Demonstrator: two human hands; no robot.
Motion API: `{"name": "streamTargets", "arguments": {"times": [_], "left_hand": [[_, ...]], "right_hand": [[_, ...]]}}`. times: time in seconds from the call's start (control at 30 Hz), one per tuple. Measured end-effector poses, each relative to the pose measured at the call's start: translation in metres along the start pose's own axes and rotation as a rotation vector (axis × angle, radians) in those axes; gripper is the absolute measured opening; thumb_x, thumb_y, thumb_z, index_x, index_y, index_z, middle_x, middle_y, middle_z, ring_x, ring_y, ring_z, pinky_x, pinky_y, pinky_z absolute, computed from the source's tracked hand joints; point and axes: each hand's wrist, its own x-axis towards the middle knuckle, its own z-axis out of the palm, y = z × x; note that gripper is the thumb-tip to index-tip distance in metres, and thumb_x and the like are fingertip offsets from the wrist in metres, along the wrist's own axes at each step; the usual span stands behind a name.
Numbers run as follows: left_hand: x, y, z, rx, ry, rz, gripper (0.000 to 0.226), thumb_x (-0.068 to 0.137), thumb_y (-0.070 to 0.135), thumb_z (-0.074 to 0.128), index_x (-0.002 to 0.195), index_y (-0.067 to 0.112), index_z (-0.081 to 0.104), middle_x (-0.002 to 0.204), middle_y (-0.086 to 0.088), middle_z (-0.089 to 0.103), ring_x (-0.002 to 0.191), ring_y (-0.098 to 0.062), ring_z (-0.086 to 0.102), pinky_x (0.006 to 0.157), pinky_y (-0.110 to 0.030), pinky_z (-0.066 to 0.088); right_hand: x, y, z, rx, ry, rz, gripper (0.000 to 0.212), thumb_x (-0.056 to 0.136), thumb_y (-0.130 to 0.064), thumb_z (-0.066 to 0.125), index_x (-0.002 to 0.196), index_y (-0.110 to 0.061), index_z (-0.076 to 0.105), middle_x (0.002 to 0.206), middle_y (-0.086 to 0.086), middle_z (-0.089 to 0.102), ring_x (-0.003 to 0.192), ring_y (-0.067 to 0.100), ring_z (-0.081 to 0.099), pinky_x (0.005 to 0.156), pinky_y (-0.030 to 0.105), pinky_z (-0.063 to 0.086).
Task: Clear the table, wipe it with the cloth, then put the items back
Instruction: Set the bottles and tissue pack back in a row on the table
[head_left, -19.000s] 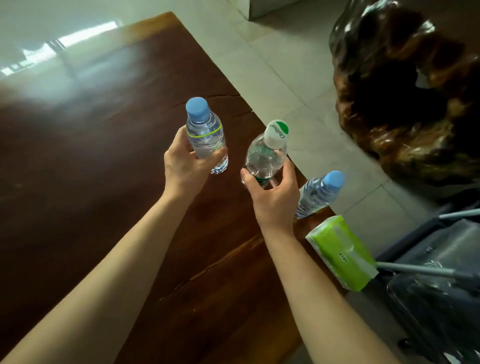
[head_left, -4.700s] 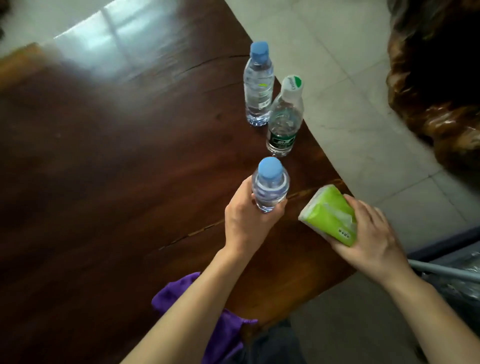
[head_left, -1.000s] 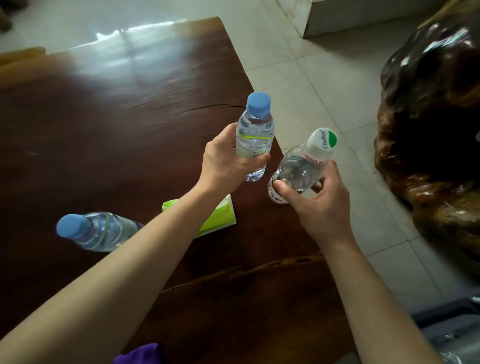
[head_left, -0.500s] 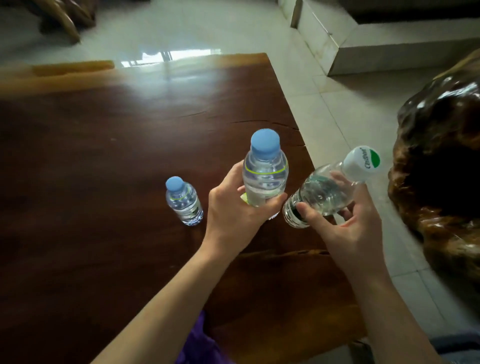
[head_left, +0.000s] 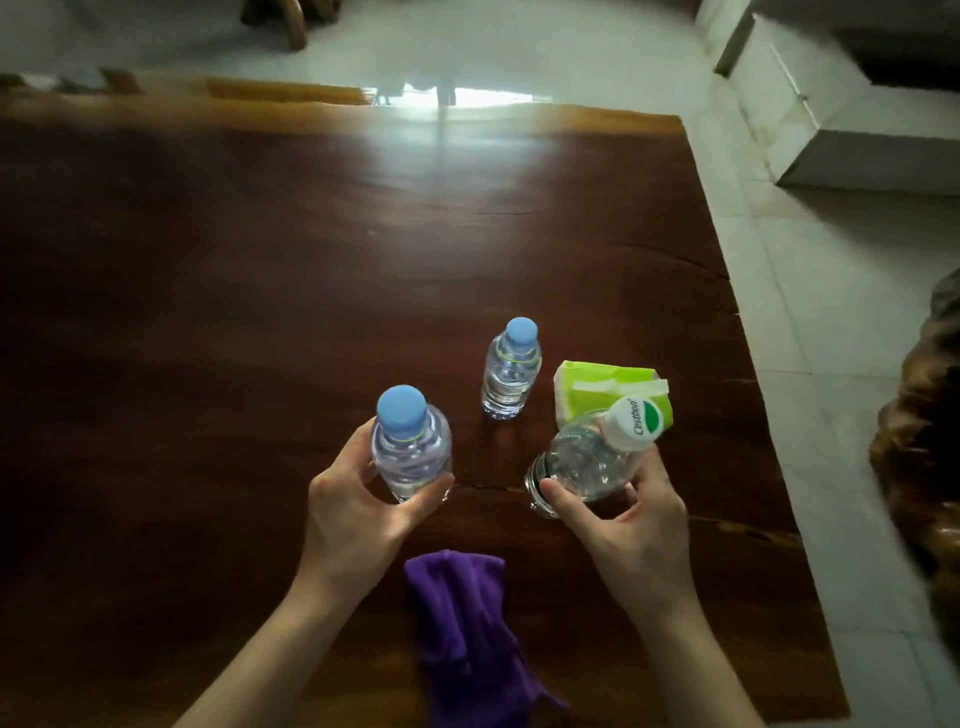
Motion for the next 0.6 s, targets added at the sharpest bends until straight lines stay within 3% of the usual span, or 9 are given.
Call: {"name": "streamTargets", "arguments": {"times": [0.2, 0.37, 0.47, 0.5, 0.6], "left_hand": [[0.019, -0.035, -0.042, 0.058, 0.17, -0.064, 0.062, 0.066, 0.022, 0.094, 0.121, 0.015, 0.067, 0.104, 0.012, 0.076, 0.094, 0.001, 0.073, 0.081, -0.015, 0.056], [0.049, -0.049, -0.056, 0.074, 0.244, -0.062, 0.065, 0.067, 0.016, 0.094, 0.124, 0.012, 0.063, 0.106, 0.009, 0.074, 0.095, 0.0, 0.072, 0.08, -0.016, 0.057], [0.066, -0.056, -0.055, 0.072, 0.256, -0.063, 0.064, 0.068, 0.014, 0.094, 0.124, 0.011, 0.062, 0.103, 0.016, 0.072, 0.09, 0.005, 0.071, 0.076, -0.014, 0.057], [0.072, -0.059, -0.054, 0.071, 0.255, -0.068, 0.064, 0.068, 0.014, 0.093, 0.124, 0.011, 0.062, 0.102, 0.017, 0.072, 0.088, 0.007, 0.071, 0.076, -0.013, 0.057], [0.09, -0.065, -0.047, 0.065, 0.244, -0.081, 0.065, 0.069, 0.016, 0.093, 0.125, 0.012, 0.061, 0.101, 0.014, 0.073, 0.089, 0.007, 0.071, 0.08, -0.017, 0.058]], "right_hand": [[0.019, -0.009, 0.059, 0.018, -0.143, -0.01, 0.065, 0.07, -0.044, 0.089, 0.124, -0.023, 0.061, 0.11, -0.014, 0.072, 0.102, -0.002, 0.069, 0.086, 0.006, 0.049], [0.05, -0.009, 0.104, -0.023, -0.186, -0.04, 0.064, 0.069, -0.044, 0.089, 0.121, -0.02, 0.06, 0.107, -0.006, 0.073, 0.095, 0.005, 0.071, 0.086, 0.015, 0.054], [0.07, -0.006, 0.125, -0.078, -0.159, -0.081, 0.064, 0.07, -0.038, 0.091, 0.12, -0.015, 0.06, 0.107, -0.003, 0.072, 0.094, 0.002, 0.068, 0.085, 0.009, 0.05], [0.076, -0.005, 0.131, -0.08, -0.151, -0.084, 0.064, 0.07, -0.036, 0.092, 0.12, -0.014, 0.059, 0.107, -0.002, 0.072, 0.093, 0.002, 0.068, 0.085, 0.011, 0.051], [0.093, -0.003, 0.146, -0.086, -0.142, -0.06, 0.067, 0.07, -0.035, 0.091, 0.124, -0.015, 0.058, 0.107, -0.003, 0.071, 0.095, 0.01, 0.071, 0.087, 0.034, 0.059]]}}
